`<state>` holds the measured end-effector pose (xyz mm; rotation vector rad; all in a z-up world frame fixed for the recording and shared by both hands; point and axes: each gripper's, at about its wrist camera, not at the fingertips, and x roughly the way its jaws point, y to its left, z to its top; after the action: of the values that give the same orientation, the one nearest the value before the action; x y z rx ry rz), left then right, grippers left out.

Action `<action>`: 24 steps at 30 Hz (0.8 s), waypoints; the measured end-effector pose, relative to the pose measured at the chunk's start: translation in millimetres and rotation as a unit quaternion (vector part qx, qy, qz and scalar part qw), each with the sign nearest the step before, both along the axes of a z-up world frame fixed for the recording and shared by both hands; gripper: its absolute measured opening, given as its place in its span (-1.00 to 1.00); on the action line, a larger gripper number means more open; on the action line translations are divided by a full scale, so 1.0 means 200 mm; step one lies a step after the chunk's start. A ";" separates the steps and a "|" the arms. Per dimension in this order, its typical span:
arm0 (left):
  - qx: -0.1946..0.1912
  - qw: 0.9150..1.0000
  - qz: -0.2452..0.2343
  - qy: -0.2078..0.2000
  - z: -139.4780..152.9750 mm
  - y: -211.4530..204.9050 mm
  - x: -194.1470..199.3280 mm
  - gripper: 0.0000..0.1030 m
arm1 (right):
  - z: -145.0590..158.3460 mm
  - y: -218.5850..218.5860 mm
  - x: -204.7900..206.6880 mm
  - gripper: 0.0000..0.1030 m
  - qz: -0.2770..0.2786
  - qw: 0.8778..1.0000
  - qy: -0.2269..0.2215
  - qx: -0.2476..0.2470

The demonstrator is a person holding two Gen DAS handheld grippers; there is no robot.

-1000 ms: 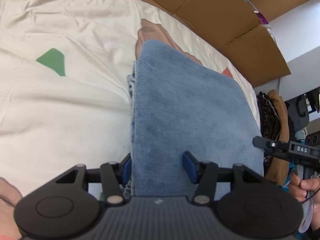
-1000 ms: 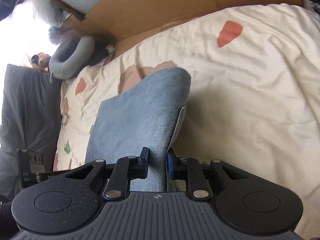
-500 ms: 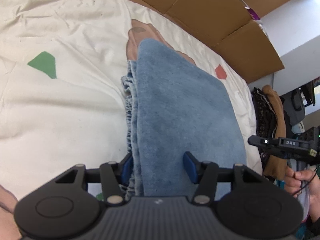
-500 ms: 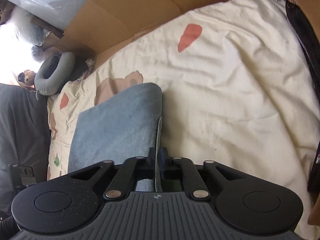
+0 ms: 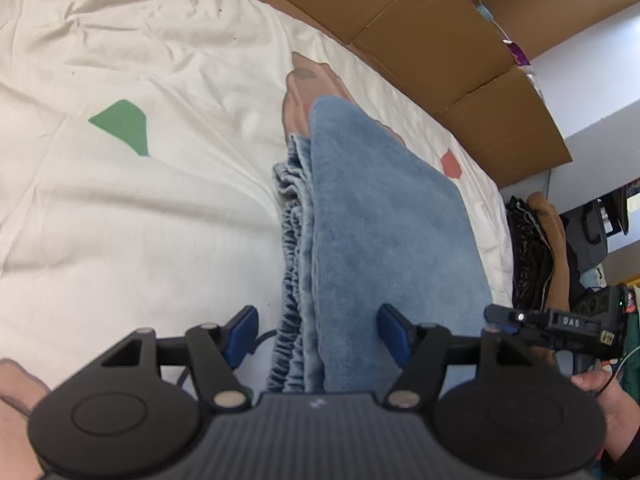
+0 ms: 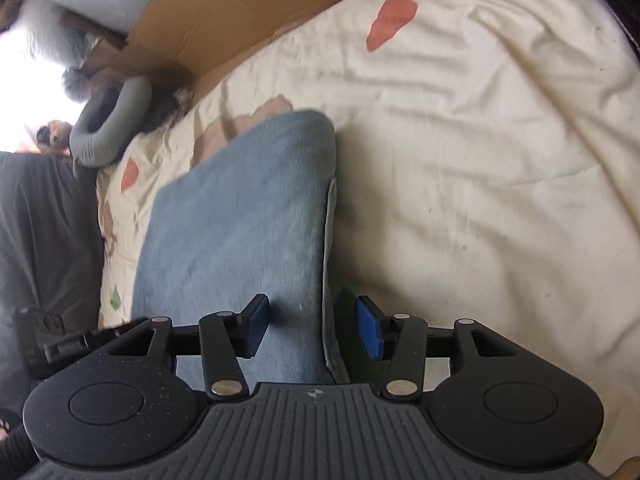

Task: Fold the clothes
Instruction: 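Lift the folded stack off the duvet with both grippers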

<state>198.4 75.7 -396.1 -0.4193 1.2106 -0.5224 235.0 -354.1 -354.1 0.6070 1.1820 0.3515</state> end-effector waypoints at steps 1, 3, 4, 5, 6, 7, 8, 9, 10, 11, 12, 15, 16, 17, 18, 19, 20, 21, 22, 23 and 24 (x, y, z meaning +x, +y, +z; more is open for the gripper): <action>-0.005 1.000 0.000 0.000 -0.01 0.00 0.00 0.34 | -0.01 0.01 0.00 0.05 0.002 1.000 0.000 -0.004; -0.015 1.000 0.001 0.002 -0.02 0.00 0.01 0.34 | -0.01 0.01 0.00 0.06 0.002 1.000 0.000 -0.006; -0.020 1.000 0.000 0.003 -0.04 -0.01 0.02 0.34 | -0.02 0.01 0.00 0.06 0.001 1.000 0.000 -0.006; -0.025 1.000 0.001 0.005 -0.05 -0.01 0.02 0.34 | -0.02 0.01 0.00 0.06 0.002 1.000 -0.001 -0.005; -0.030 1.000 0.001 0.009 -0.06 0.00 0.03 0.34 | -0.02 0.02 0.01 0.06 0.003 1.000 -0.003 -0.006; -0.035 0.999 0.001 0.011 -0.06 0.00 0.04 0.33 | -0.02 0.02 0.01 0.07 0.002 1.000 -0.003 -0.010; -0.039 0.999 -0.001 0.013 -0.07 0.00 0.05 0.33 | -0.02 0.03 0.01 0.08 0.003 1.000 -0.003 -0.010; -0.044 0.999 -0.003 0.014 -0.07 0.00 0.05 0.33 | -0.02 0.04 0.02 0.08 0.004 1.000 -0.002 -0.011; -0.049 0.999 -0.006 0.018 -0.09 0.00 0.06 0.33 | -0.03 0.04 0.02 0.08 0.005 1.000 0.000 -0.007; -0.055 0.998 -0.009 0.023 -0.10 0.00 0.07 0.34 | -0.03 0.05 0.02 0.08 0.006 1.000 0.002 -0.003; -0.063 0.997 -0.011 0.031 -0.12 0.00 0.08 0.34 | -0.04 0.05 0.02 0.08 0.005 1.000 0.007 0.000; -0.081 0.996 -0.012 0.046 -0.15 0.00 0.10 0.36 | -0.06 0.05 0.03 0.08 0.005 1.000 0.013 0.007; -0.085 0.995 -0.012 0.047 -0.16 0.00 0.10 0.37 | -0.06 0.05 0.03 0.08 0.006 1.000 0.013 0.009; -0.088 0.995 -0.013 0.049 -0.17 -0.01 0.10 0.38 | -0.07 0.06 0.03 0.08 0.005 1.000 0.013 0.011; -0.092 0.994 -0.015 0.051 -0.18 -0.01 0.11 0.40 | -0.07 0.06 0.03 0.08 0.005 1.000 0.015 0.016; -0.098 0.994 -0.016 0.054 -0.19 -0.01 0.12 0.40 | -0.08 0.06 0.04 0.08 0.007 1.000 0.015 0.020; -0.104 0.993 -0.016 0.058 -0.20 -0.01 0.13 0.40 | -0.09 0.07 0.04 0.08 0.008 1.000 0.016 0.023; -0.108 0.992 -0.017 0.060 -0.20 -0.01 0.15 0.40 | -0.09 0.08 0.04 0.08 0.011 1.000 0.015 0.025; -0.110 0.992 -0.018 0.061 -0.21 -0.02 0.16 0.40 | -0.09 0.08 0.05 0.08 0.014 0.999 0.014 0.026; -0.111 0.992 -0.021 0.061 -0.21 -0.03 0.16 0.40 | -0.10 0.08 0.05 0.08 0.012 0.999 0.014 0.029; -0.112 0.992 -0.024 0.060 -0.21 -0.04 0.17 0.39 | -0.10 0.08 0.06 0.08 0.010 0.999 0.014 0.032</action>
<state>233.0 68.0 -438.6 -0.6212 1.2854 -0.6862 247.3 -337.7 -374.7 0.6580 1.2087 0.3995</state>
